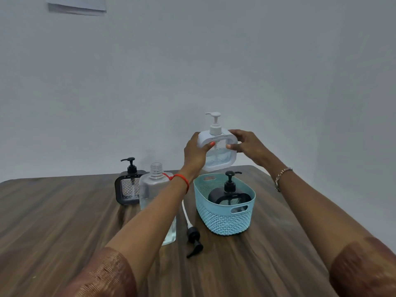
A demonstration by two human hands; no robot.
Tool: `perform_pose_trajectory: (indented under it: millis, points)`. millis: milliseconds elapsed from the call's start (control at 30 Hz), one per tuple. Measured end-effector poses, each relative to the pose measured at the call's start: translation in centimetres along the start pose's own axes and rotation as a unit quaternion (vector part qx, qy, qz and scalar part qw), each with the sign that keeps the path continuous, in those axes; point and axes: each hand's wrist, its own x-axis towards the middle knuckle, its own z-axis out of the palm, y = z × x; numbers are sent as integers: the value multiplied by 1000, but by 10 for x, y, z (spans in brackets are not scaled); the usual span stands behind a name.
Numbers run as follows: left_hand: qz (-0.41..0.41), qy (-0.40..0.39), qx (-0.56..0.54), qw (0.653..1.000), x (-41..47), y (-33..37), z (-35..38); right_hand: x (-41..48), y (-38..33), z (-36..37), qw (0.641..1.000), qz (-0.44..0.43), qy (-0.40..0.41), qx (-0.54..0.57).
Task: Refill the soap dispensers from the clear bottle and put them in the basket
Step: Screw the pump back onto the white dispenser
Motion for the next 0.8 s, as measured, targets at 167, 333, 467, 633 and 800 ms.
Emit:
perform_pose_trajectory:
  millis: [167, 333, 467, 633, 800]
  points:
    - [-32, -18, 15, 999, -5, -25, 8, 3, 31, -1, 998, 49, -16, 23]
    - [-102, -42, 32, 993, -22, -45, 16, -8, 60, 0, 992, 106, -59, -18]
    - [-95, -76, 88, 989, -35, -53, 18, -20, 69, -2, 987, 123, -92, -41]
    - [-28, -138, 179, 974, -43, -55, 16, -30, 69, 0, 985, 118, -108, -69]
    - [-44, -199, 263, 943, -41, -52, 14, -31, 73, 2, 979, 150, -96, -102]
